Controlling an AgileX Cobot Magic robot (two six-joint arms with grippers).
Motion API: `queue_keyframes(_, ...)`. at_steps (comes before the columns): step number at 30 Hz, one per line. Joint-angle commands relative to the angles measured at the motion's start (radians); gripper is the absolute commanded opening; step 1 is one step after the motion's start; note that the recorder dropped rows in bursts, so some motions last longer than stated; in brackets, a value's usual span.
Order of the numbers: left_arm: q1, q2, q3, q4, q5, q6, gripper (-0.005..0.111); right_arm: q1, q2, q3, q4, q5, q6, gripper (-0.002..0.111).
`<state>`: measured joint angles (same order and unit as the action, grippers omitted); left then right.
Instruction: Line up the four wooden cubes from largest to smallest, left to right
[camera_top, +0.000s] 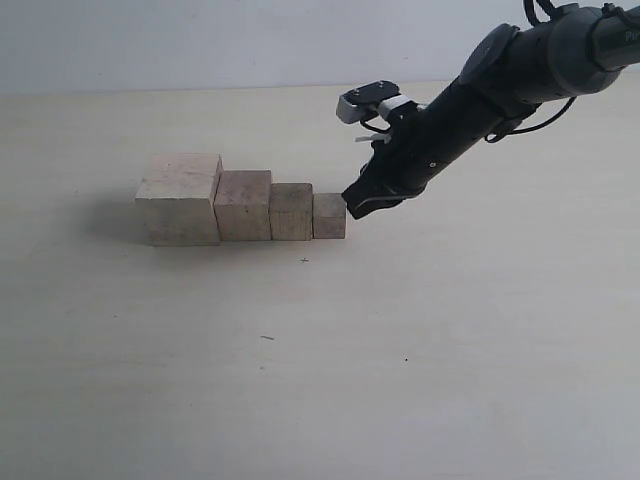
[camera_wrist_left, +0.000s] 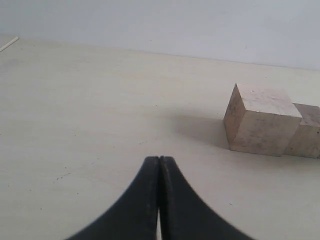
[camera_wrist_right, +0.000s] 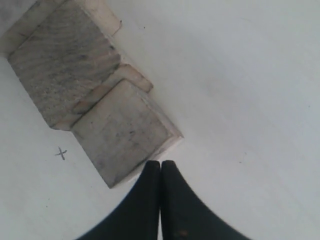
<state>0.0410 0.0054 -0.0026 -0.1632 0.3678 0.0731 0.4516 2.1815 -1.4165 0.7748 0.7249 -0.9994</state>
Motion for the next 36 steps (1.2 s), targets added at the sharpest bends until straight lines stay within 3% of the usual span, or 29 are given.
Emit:
queue_keyframes(1, -0.004, -0.005, 0.003, -0.005, -0.007, 0.000, 0.000, 0.002, -0.002, 0.003, 0.028, 0.007, -0.029, 0.000)
queue_keyframes(23, -0.004, -0.005, 0.003, -0.005, -0.007, 0.000, 0.000, 0.002, -0.044, 0.003, -0.079, 0.050, 0.082, 0.000)
queue_keyframes(29, -0.004, -0.005, 0.003, -0.005, -0.007, 0.000, 0.000, -0.009, -0.210, 0.005, -0.202, 0.045, 0.385, 0.000)
queue_keyframes(32, -0.004, -0.005, 0.003, -0.005, -0.007, 0.000, 0.000, -0.009, -0.289, 0.031, -0.205, -0.034, 0.456, 0.000)
queue_keyframes(36, -0.004, -0.005, 0.003, -0.005, -0.007, 0.000, 0.000, -0.009, -0.467, 0.226, -0.193, -0.268, 0.477, 0.000)
